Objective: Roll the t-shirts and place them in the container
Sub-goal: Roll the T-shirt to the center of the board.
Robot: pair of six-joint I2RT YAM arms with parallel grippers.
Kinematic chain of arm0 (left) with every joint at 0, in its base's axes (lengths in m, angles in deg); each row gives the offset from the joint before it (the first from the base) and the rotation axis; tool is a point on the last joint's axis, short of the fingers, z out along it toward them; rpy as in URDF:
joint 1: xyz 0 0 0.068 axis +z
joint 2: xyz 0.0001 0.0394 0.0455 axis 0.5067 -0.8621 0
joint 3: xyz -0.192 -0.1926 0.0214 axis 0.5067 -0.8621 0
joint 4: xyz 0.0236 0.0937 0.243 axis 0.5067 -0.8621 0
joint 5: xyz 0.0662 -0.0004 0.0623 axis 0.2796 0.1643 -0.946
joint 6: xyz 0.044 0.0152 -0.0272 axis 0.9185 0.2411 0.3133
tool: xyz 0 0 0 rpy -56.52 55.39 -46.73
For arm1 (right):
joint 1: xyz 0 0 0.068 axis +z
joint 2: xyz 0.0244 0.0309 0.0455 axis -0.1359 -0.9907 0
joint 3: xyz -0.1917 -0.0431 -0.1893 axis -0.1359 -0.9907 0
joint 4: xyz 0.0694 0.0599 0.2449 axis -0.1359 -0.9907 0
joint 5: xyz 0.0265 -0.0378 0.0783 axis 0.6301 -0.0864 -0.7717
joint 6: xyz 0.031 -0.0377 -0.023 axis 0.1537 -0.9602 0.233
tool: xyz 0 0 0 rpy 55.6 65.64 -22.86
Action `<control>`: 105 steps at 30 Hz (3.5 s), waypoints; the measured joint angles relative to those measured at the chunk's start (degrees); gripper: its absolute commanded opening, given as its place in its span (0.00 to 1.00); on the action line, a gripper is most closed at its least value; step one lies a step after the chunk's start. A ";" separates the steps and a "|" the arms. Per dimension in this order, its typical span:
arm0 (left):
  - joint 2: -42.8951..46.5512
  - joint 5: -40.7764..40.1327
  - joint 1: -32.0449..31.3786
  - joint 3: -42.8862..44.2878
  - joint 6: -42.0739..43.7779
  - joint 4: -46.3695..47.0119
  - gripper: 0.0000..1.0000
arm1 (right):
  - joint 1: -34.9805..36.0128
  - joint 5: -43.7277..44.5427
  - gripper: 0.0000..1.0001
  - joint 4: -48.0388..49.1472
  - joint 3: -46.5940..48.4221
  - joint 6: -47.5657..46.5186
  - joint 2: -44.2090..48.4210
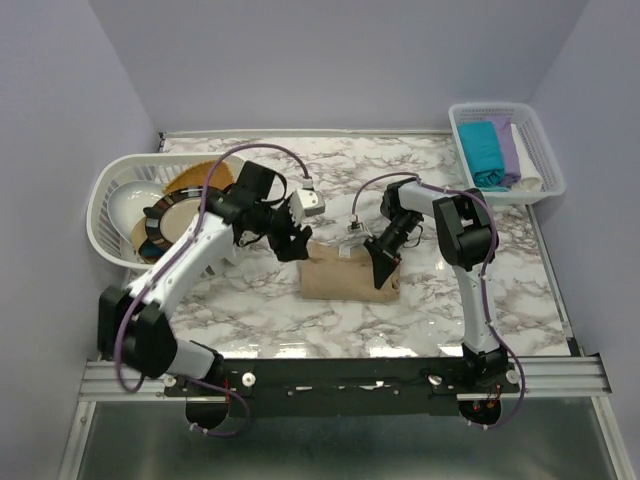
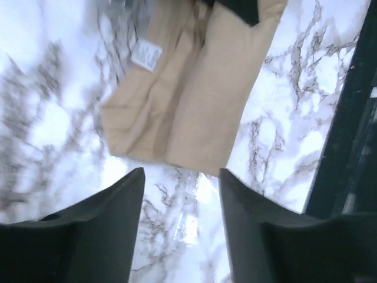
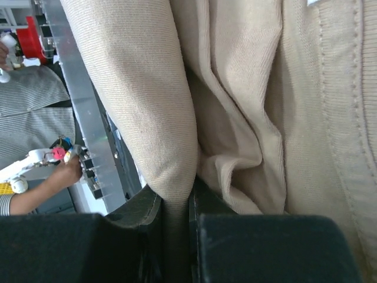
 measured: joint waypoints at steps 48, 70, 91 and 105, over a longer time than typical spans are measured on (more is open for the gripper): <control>13.31 -45.11 -36.87 -57.11 22.82 78.03 0.78 | -0.17 0.20 0.18 -3.89 4.76 0.94 -4.26; 3.30 -38.60 -29.11 -38.40 20.76 57.92 0.01 | -1.77 -4.11 1.00 -5.03 -0.63 3.43 0.28; -5.18 -3.32 -20.57 -12.04 21.07 2.54 0.04 | -0.96 15.15 1.00 40.22 -46.16 11.08 71.65; -9.90 -0.28 -18.56 -7.02 18.99 -2.38 0.06 | 23.06 21.70 1.00 52.65 -57.27 13.42 77.57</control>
